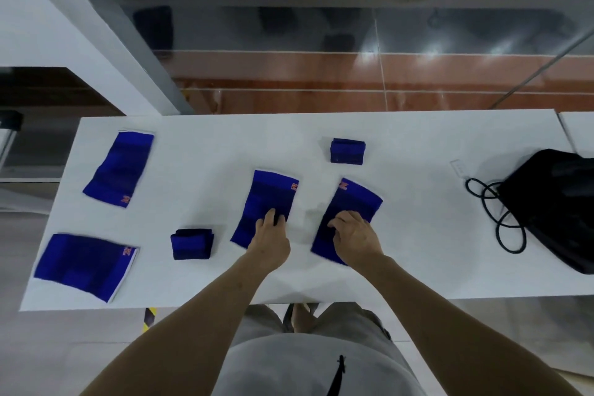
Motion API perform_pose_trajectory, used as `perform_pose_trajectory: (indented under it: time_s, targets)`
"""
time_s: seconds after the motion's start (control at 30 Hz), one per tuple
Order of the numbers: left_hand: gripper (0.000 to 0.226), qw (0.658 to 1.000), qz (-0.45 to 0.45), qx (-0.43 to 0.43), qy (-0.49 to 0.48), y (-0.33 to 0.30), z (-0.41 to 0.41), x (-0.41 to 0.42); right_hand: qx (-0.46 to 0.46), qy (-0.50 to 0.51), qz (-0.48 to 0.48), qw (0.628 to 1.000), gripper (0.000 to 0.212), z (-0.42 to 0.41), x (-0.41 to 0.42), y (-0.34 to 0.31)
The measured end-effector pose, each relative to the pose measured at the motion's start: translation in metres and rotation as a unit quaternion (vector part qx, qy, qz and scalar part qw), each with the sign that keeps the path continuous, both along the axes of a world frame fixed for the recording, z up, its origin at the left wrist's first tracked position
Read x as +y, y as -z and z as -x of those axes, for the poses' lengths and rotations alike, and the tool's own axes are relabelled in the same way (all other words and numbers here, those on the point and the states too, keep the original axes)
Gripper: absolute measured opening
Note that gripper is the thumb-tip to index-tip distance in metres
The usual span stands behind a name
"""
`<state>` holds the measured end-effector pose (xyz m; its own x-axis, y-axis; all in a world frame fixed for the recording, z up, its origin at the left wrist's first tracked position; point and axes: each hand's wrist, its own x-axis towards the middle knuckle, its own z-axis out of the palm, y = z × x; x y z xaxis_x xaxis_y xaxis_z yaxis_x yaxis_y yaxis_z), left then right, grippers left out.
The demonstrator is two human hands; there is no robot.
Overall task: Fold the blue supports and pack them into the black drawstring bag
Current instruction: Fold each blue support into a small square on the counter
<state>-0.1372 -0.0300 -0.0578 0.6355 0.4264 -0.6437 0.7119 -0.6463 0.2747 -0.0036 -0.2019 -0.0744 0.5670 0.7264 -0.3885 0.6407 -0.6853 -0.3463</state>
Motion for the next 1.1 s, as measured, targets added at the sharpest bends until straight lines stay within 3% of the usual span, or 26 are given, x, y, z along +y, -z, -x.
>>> perform_pose_trajectory:
  time_s: [0.2, 0.3, 0.4, 0.6, 0.7, 0.8, 0.9, 1.03, 1.1]
  targets:
    - [0.057, 0.994, 0.079, -0.050, -0.058, -0.009, -0.002, -0.003, -0.024, 0.054, -0.087, 0.994, 0.006, 0.002, 0.004, 0.001]
    - [0.055, 0.991, 0.091, -0.053, -0.084, -0.014, 0.000, -0.006, -0.001, 0.145, -0.043, 0.988, 0.033, 0.005, 0.018, -0.001]
    - [0.051, 0.985, 0.103, -0.072, -0.115, -0.017, 0.006, -0.007, 0.026, 0.157, 0.058, 0.986, 0.055, 0.006, 0.031, -0.002]
    - [0.047, 0.965, 0.133, -0.092, -0.207, -0.019, 0.018, -0.004, 0.067, 0.141, 0.114, 0.981, 0.036, -0.013, 0.040, -0.005]
    - [0.040, 0.941, 0.155, -0.116, -0.277, -0.020, 0.014, -0.002, 0.138, 0.192, 0.048, 0.971, 0.017, -0.020, 0.034, -0.019]
    - [0.031, 0.892, 0.218, -0.149, -0.366, -0.029, 0.004, -0.003, 0.229, 0.259, -0.065, 0.936, 0.013, -0.022, 0.032, -0.044]
    - [0.028, 0.863, 0.240, -0.179, -0.408, -0.039, -0.007, -0.004, 0.342, 0.310, -0.136, 0.877, 0.011, -0.018, 0.041, -0.067]
    - [0.046, 0.793, 0.340, -0.159, -0.480, -0.048, -0.010, 0.001, 0.452, 0.316, -0.183, 0.814, 0.033, -0.009, 0.051, -0.083]
    - [0.032, 0.770, 0.387, -0.174, -0.477, -0.055, -0.002, 0.004, 0.490, 0.301, -0.195, 0.795, 0.037, -0.002, 0.055, -0.086]
